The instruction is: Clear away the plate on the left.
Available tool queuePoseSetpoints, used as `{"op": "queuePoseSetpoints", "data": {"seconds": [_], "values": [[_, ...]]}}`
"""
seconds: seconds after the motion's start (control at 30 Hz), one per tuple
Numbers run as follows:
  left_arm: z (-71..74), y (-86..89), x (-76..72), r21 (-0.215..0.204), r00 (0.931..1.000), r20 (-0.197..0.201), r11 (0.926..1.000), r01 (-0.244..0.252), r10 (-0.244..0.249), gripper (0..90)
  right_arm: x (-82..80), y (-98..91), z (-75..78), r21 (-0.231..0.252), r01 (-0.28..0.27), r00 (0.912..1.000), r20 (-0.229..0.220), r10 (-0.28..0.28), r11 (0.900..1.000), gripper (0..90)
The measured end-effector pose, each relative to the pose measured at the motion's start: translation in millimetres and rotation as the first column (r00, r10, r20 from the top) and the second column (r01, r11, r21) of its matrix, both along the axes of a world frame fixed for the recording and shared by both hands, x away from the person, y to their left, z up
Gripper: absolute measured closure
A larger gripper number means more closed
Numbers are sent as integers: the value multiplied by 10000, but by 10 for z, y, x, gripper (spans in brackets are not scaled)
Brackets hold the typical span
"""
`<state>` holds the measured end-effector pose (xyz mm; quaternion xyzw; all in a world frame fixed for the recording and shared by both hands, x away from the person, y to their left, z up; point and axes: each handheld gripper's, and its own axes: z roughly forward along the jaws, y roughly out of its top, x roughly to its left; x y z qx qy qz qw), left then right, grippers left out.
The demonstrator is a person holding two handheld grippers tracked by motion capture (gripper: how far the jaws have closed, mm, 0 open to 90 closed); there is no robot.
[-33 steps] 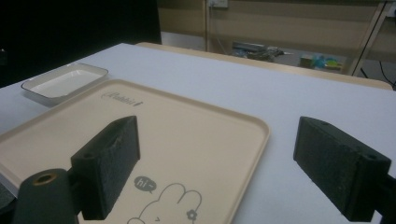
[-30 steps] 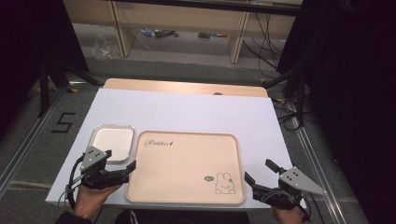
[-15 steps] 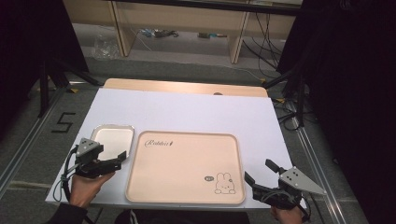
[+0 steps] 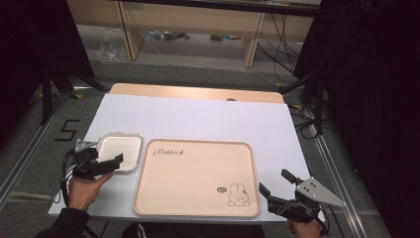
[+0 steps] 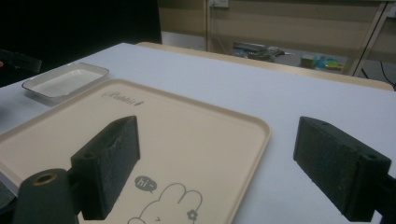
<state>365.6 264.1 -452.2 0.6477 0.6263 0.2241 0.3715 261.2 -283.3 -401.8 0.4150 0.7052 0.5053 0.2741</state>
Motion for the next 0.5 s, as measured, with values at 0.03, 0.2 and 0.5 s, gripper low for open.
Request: {"op": "queuePoseSetpoints", "data": {"seconds": [0.03,0.2,0.5], "values": [[-10,6,20,-1,9999,-133,10000,-55,55,123,-1,7,-4,131,-38,10000,-39,39,9999,152],[-44,76,109,419,9984,-536,9990,-146,168,151,-1,-1,0,-10,5,10000,-27,-5,10000,152],[-112,335,269,239,9917,-1094,9976,-647,669,187,-2,7,-5,122,-30,10000,-33,31,9999,152]]}}
